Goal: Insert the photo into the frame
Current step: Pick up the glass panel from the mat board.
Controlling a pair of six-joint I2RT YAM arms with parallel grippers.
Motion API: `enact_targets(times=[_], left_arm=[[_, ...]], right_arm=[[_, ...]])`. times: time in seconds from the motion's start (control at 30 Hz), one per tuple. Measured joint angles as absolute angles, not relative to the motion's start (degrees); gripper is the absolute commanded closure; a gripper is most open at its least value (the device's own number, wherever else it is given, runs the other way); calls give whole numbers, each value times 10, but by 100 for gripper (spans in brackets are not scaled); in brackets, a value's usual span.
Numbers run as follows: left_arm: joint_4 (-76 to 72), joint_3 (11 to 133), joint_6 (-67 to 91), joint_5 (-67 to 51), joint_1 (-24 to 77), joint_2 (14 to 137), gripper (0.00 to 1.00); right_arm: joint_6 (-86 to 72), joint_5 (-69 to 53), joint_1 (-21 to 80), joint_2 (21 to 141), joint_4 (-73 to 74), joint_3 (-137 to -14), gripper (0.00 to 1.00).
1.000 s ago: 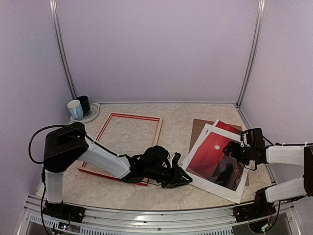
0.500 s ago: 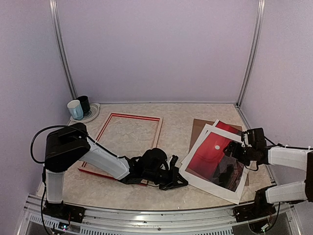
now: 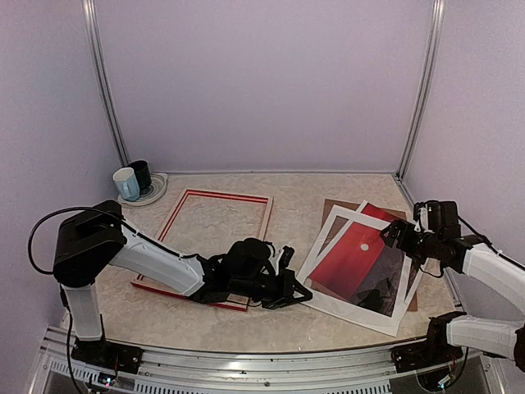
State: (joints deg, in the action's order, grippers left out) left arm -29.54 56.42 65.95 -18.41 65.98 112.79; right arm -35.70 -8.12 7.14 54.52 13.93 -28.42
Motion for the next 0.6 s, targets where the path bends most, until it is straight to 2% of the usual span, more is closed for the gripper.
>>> enact_targets(times=[0.6], left_arm=[[-265, 526, 584, -155, 644, 1004, 100]], right_arm=[[-373, -88, 71, 512, 192, -289, 1]])
